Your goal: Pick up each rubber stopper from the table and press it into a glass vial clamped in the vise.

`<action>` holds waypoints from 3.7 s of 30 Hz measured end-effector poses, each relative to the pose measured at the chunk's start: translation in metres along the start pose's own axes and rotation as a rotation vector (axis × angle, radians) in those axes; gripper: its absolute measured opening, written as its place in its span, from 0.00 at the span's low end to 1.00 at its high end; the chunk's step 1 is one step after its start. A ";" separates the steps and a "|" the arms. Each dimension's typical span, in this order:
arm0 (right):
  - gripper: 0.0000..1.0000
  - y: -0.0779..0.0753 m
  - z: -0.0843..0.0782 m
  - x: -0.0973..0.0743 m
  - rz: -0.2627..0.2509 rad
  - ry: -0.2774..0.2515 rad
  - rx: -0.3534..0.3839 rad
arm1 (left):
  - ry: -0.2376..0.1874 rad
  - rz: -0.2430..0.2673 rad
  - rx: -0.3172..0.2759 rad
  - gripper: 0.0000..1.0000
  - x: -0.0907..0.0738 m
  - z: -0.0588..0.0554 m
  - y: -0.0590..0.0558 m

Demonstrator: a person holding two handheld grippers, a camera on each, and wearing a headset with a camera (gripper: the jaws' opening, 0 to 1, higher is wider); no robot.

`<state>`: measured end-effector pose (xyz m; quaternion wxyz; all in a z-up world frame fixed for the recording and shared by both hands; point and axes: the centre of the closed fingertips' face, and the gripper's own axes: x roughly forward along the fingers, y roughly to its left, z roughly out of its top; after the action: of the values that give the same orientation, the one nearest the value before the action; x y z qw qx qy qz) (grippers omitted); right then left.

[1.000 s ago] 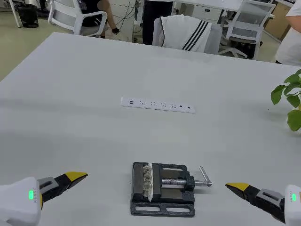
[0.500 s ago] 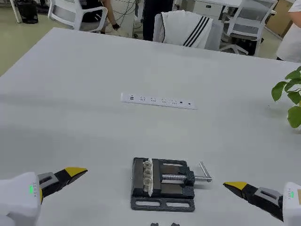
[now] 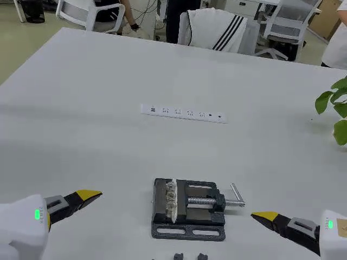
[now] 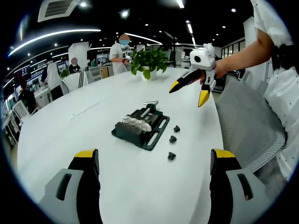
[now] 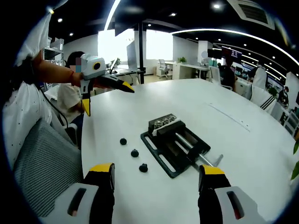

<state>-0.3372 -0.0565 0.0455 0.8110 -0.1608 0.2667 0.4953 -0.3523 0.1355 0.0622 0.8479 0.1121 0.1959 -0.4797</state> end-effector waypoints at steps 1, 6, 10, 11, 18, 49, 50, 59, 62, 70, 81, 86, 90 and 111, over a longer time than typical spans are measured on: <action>0.70 0.001 0.000 0.001 -0.001 0.001 0.003 | 0.001 0.001 0.000 0.99 0.000 0.000 0.000; 0.64 0.007 -0.002 0.007 0.003 0.010 0.006 | -0.001 -0.001 -0.002 0.99 0.000 -0.001 0.000; 0.57 0.012 -0.004 0.012 0.008 0.016 0.021 | -0.001 -0.002 -0.004 0.99 0.000 -0.001 -0.001; 0.56 0.013 -0.005 0.014 0.011 0.018 0.027 | -0.002 -0.003 -0.004 0.99 0.000 0.000 -0.002; 0.46 0.019 -0.009 0.024 0.016 0.023 0.044 | -0.002 -0.005 -0.006 0.99 0.000 -0.001 -0.001; 0.13 0.029 -0.036 0.068 -0.026 0.070 0.121 | 0.003 -0.021 -0.019 0.98 0.005 -0.003 -0.002; 0.12 0.028 -0.037 0.069 -0.027 0.072 0.122 | 0.003 -0.020 -0.020 0.98 0.005 -0.003 -0.002; 0.09 0.028 -0.038 0.070 -0.027 0.075 0.124 | 0.005 -0.024 -0.022 0.98 0.005 -0.003 -0.002; 0.08 0.029 -0.039 0.071 -0.024 0.079 0.127 | 0.004 -0.025 -0.023 0.98 0.006 -0.003 -0.003; 0.07 0.030 -0.039 0.071 -0.018 0.077 0.130 | 0.004 -0.031 -0.023 0.97 0.008 -0.002 -0.004; 0.07 0.029 -0.033 0.066 -0.006 0.073 0.098 | -0.002 -0.055 -0.015 0.94 0.013 0.004 -0.011; 0.07 0.029 -0.017 0.054 0.026 0.037 0.064 | -0.013 -0.072 -0.009 0.91 0.017 0.012 -0.016; 0.07 0.034 0.004 0.040 0.077 -0.010 0.042 | -0.032 -0.093 -0.003 0.86 0.019 0.022 -0.023; 0.06 0.087 0.098 -0.016 0.363 -0.149 -0.035 | -0.185 -0.311 0.058 0.29 0.022 0.105 -0.074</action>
<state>-0.3936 0.0240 0.1343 0.7231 -0.0869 0.2218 0.6483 -0.3823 0.0411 0.1467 0.7744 0.0601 0.1180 -0.6187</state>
